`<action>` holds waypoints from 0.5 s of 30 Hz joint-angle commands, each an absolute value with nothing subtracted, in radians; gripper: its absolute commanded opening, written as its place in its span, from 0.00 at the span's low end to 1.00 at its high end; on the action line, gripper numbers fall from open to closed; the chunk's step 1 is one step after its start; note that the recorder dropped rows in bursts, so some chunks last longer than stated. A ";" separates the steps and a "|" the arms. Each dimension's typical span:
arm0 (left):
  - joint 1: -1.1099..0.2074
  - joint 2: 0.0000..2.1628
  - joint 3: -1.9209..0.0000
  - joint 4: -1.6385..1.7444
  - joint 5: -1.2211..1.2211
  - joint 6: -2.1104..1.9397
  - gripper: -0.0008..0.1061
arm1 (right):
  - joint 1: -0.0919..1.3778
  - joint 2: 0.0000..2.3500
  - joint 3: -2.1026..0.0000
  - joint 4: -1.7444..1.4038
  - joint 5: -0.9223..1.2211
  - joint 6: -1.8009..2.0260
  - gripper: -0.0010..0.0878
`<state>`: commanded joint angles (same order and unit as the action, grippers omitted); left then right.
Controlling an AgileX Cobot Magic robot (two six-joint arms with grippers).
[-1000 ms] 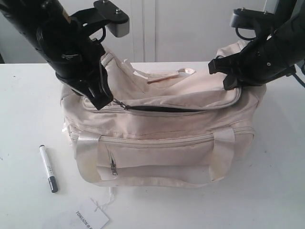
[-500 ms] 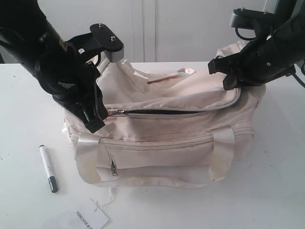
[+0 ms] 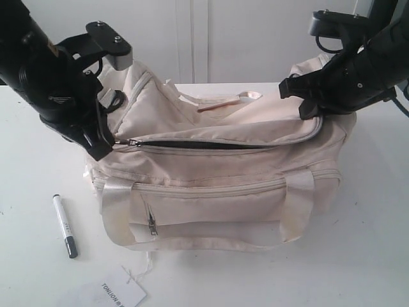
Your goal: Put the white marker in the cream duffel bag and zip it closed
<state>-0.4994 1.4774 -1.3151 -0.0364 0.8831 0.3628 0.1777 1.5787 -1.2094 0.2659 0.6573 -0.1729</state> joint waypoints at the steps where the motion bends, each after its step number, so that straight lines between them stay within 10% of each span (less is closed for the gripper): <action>1: -0.497 1.477 -1.315 -0.034 0.883 0.363 0.01 | 0.178 1.579 -1.209 0.266 0.657 -0.173 0.01; 15: -0.489 1.477 -1.315 0.116 0.894 0.331 0.01 | 0.178 1.579 -1.209 0.249 0.648 -0.173 0.01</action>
